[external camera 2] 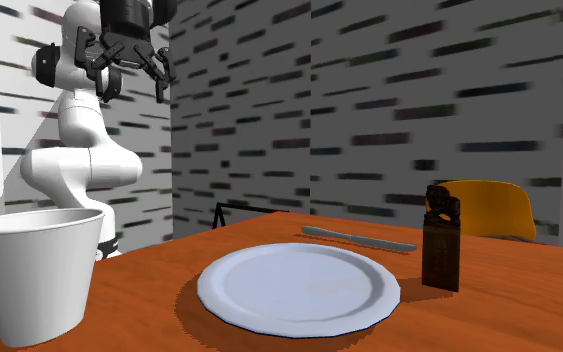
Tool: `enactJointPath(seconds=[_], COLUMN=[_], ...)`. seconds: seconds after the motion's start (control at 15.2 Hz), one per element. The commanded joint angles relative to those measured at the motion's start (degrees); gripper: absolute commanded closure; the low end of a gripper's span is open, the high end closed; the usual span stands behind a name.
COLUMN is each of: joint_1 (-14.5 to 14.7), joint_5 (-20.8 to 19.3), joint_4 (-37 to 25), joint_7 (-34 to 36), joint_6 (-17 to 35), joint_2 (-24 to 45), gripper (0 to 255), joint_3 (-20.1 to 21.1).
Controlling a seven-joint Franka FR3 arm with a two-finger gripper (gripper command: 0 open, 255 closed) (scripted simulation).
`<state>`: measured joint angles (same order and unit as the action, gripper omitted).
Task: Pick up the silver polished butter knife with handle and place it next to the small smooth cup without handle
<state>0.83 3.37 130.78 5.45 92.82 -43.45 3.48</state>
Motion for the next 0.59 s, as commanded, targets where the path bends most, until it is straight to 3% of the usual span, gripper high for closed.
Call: enactJointPath(seconds=[0.0, 0.53], joint_1=[0.0, 2.84], joint_5=[0.0, 2.82], joint_4=[0.0, -1.45], joint_7=[0.0, 4.95], joint_6=[0.0, 8.14], joint_2=[0.0, 10.94], gripper=[0, 0], joint_3=[0.0, 7.36])
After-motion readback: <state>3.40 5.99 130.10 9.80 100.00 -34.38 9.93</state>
